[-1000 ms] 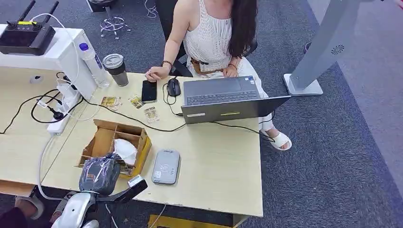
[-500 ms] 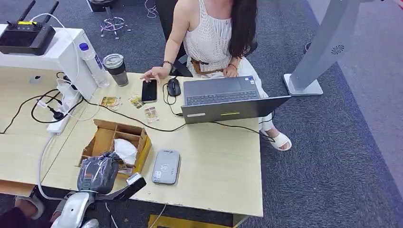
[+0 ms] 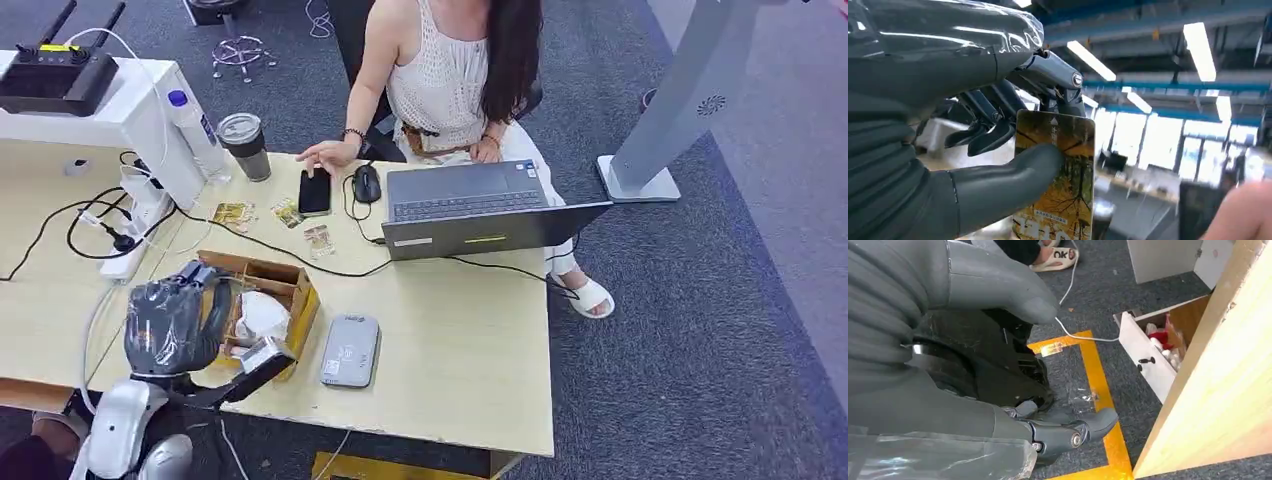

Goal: Pass the card to the sensor for recognition and then transmit it.

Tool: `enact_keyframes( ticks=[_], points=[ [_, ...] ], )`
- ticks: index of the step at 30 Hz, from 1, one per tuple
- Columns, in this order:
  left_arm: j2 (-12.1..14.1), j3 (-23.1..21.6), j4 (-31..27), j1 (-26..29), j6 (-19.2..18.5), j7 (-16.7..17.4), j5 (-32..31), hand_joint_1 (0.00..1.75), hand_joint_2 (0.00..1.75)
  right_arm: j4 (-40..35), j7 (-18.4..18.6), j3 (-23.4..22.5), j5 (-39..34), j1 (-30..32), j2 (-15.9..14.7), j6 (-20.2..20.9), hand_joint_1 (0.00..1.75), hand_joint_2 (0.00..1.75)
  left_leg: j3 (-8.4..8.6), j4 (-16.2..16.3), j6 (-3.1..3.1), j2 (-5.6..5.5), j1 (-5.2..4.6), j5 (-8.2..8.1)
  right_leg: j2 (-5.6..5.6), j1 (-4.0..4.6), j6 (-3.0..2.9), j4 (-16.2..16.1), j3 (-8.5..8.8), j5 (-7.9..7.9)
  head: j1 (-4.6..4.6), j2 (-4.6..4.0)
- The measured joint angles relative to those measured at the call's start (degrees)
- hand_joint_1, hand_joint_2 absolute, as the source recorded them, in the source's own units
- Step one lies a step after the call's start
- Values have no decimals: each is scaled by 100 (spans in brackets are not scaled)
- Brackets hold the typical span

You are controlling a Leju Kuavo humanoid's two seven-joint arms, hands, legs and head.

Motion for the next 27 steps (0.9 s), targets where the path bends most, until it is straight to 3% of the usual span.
enact_keyframes(
  ticks=[8, 14, 21, 24, 27],
  points=[
    [-9, -24, -51, -1291, 68, 96, -48, 175, 175, 2, 140, -2, 162, -54, 7, 26, 0, 175, 2, 1, 1, 0, 1, 11, 0, 1, -4, 3, -1, 6, 2, 0],
    [-15, -46, 1415, -2787, 317, 273, -310, 175, 175, 2, 358, 9, 317, -209, 46, 13, 0, 175, 3, 0, -7, 5, 1, 25, 12, 1, -5, 5, -2, 24, -2, 0],
    [-55, -70, 2078, -3167, 409, 243, -310, 175, 175, 2, 356, 9, 341, -219, 53, 15, 0, 175, -1, 1, -7, 9, 0, 24, 16, 0, -5, 4, -8, 24, 0, 0],
    [-63, -72, 2295, -3315, 266, 418, -336, 175, 175, 2, 391, 11, 359, -228, 53, 24, 0, 175, -4, 1, -6, 7, 1, 24, 13, 0, -5, 3, -11, 23, 0, 0],
    [-59, -74, 3167, -3893, 164, 551, -395, 175, 175, 4, 485, 11, 385, -264, 55, 33, 0, 175, -6, 0, -9, 5, 2, 30, 11, 1, -3, 4, -11, 27, 0, 0]
  ],
)
